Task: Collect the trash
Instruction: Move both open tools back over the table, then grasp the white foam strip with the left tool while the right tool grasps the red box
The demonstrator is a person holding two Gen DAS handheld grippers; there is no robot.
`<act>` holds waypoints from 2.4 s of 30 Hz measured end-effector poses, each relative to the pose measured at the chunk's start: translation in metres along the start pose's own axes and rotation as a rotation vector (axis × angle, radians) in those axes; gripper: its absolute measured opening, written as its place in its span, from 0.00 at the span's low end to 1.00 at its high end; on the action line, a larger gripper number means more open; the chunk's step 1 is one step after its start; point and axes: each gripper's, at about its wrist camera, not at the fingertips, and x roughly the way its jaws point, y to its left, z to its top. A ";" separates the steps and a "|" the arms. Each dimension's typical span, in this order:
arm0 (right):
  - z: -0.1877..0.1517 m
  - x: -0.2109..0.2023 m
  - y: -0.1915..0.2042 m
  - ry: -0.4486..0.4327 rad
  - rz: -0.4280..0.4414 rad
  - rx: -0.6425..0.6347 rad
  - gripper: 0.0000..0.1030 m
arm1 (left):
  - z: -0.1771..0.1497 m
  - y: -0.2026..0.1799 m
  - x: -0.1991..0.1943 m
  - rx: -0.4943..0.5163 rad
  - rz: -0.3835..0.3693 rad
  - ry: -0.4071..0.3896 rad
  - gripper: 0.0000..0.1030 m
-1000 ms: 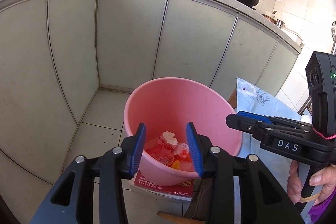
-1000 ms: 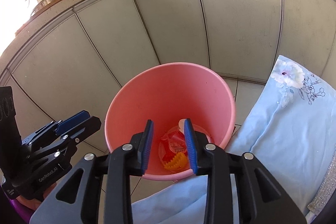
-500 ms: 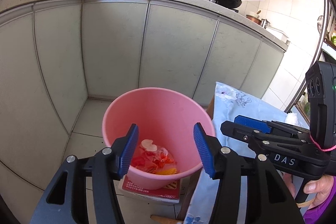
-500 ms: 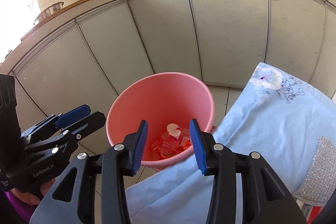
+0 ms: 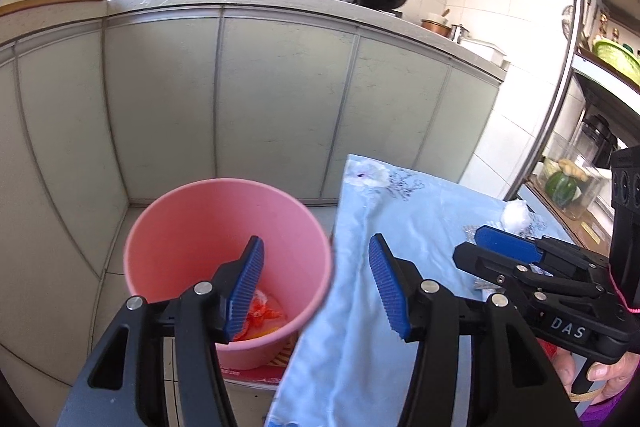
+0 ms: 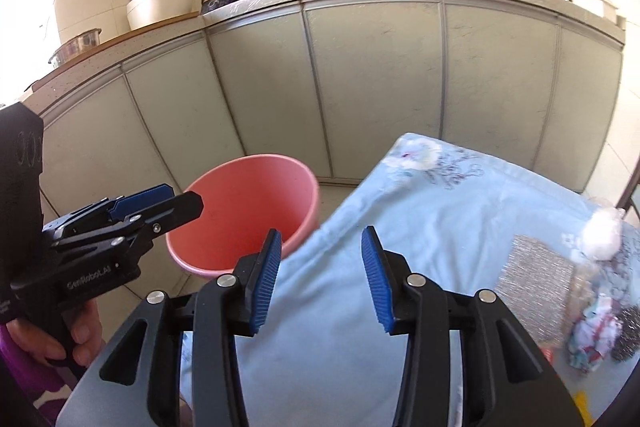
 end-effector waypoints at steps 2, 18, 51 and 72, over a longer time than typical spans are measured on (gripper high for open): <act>-0.008 -0.013 -0.015 -0.001 -0.032 0.029 0.41 | 0.000 -0.012 0.005 0.016 -0.025 0.010 0.52; -0.096 -0.110 -0.153 0.020 -0.307 0.294 0.41 | -0.026 -0.125 0.041 0.238 -0.332 0.179 0.51; -0.124 -0.087 -0.127 0.139 -0.135 0.266 0.41 | -0.059 -0.153 0.081 0.253 -0.138 0.407 0.49; -0.114 -0.060 -0.124 0.190 -0.180 0.239 0.41 | -0.070 -0.171 0.100 0.311 -0.144 0.418 0.32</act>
